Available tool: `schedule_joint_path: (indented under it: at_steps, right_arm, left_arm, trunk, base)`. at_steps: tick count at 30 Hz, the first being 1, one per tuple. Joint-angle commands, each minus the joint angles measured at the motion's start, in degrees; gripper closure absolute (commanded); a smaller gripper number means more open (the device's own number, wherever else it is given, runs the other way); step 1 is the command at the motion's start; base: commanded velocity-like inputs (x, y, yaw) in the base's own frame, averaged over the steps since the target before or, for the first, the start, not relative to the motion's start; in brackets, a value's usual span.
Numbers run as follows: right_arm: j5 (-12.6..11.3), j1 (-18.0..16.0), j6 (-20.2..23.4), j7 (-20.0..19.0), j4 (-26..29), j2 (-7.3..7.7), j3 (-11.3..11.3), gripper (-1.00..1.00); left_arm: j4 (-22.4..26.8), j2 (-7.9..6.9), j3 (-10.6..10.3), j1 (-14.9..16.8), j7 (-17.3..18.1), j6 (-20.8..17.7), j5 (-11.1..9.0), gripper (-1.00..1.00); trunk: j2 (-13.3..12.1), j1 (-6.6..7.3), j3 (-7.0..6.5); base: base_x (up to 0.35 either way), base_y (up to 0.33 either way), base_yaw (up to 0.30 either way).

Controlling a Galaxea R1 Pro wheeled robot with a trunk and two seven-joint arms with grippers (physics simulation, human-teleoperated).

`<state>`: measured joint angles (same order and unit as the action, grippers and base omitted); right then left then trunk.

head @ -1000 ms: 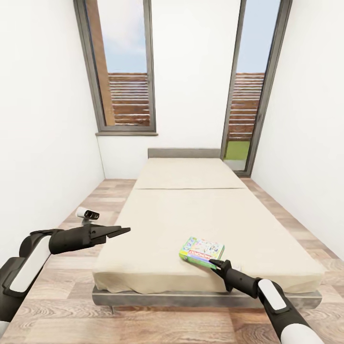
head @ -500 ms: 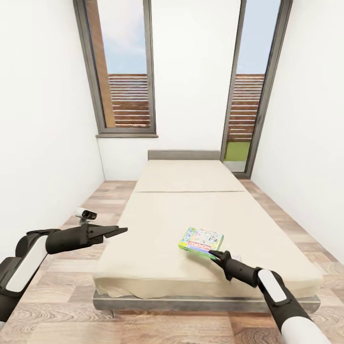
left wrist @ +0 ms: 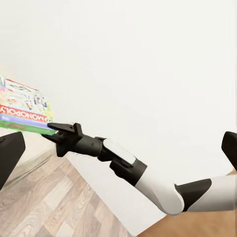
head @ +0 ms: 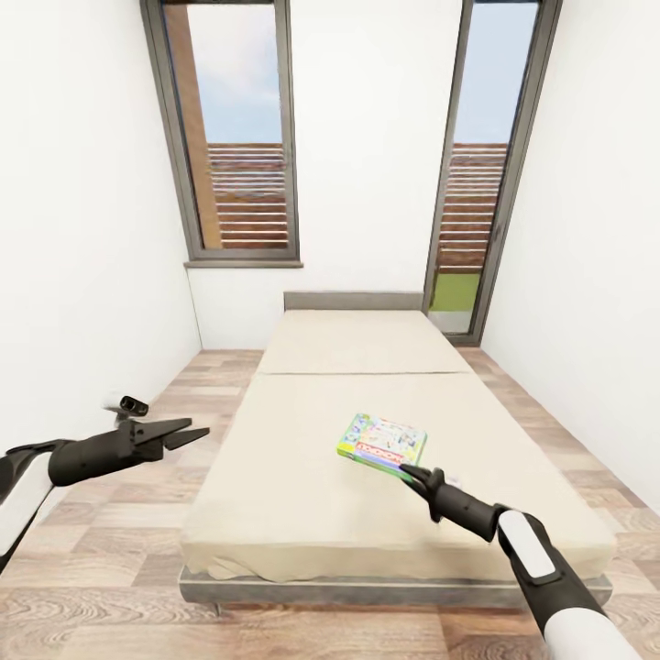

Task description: Put all the toys in the child's room - the three board games (two on the bed and one on the table), the two jigsaw puzzles on the table, and the tennis ball on the table - inside the toy box on the table in the child's room.

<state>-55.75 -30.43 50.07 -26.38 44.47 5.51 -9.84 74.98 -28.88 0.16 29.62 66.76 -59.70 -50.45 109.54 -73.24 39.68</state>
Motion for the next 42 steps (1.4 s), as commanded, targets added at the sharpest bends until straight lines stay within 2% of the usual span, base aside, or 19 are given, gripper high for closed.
schedule_joint_path:
  at_steps: [1, 7, 21, 23, 26, 30, 32, 39, 42]
  right_arm:
    - [0.38, 0.08, 0.29, -1.16, 0.5, 0.0, -0.23, 1.0]
    - [0.46, 0.32, 0.44, -2.73, 1.97, 0.03, -0.47, 1.0]
    - [0.54, 0.34, 0.19, -2.91, 2.14, 0.09, -0.58, 1.0]
    - [0.6, 0.32, 0.17, -2.54, 2.17, 0.65, -0.6, 1.0]
    - [0.63, 0.34, 0.16, -2.34, 3.42, 2.8, -0.24, 1.0]
    - [0.58, 0.45, 0.3, -2.76, 4.72, 4.25, -0.12, 1.0]
    - [0.57, 0.5, 0.28, -2.9, 4.9, 4.42, -0.1, 1.0]
    - [0.56, 0.54, 0.14, -3.13, 5.1, 4.59, -0.11, 1.0]
    - [0.56, 0.55, 0.12, -3.14, 5.45, 4.61, -0.21, 1.0]
  left_arm:
    - [-0.43, -0.18, 0.17, 0.02, 0.48, -0.3, 0.01, -1.0]
    - [-1.1, -0.38, 0.44, 0.03, 1.05, -0.3, 0.46, -1.0]
    - [-1.15, -0.37, 0.46, 0.01, 1.06, -0.3, 0.57, -1.0]
    - [-1.15, -0.36, 0.46, 0.01, 1.03, -0.3, 0.6, -1.0]
    - [-1.21, -0.38, 0.46, 0.06, 0.98, -0.3, 0.61, -1.0]
    - [-1.39, -0.39, 0.46, 0.09, 0.62, -0.3, 0.69, -1.0]
    - [-1.81, -0.39, 0.46, 0.09, 0.51, -0.28, 0.92, -1.0]
    - [-4.5, -0.32, 0.46, 0.14, 0.35, -0.2, 3.9, -1.0]
    - [-4.79, -0.31, 0.46, 0.15, 0.32, -0.17, 4.53, -1.0]
  trunk:
    - [-0.39, 0.23, -0.12]
    - [-2.79, 1.55, -1.2]
    - [-8.41, 4.63, -3.72]
    - [-9.21, 5.06, -4.07]
    - [-10.41, 5.72, -4.61]
    - [-12.02, 6.6, -5.33]
    - [-12.82, 7.04, -5.69]
    - [-15.63, 8.58, -6.95]
    - [-16.83, 9.24, -7.49]
  base:
    - [0.0, 0.0, 0.0]
    - [0.0, 0.0, 0.0]
    - [0.0, 0.0, 0.0]
    - [0.0, 0.0, 0.0]
    - [0.0, 0.0, 0.0]
    - [0.0, 0.0, 0.0]
    - [0.0, 0.0, 0.0]
    - [0.0, 0.0, 0.0]
    - [0.0, 0.0, 0.0]
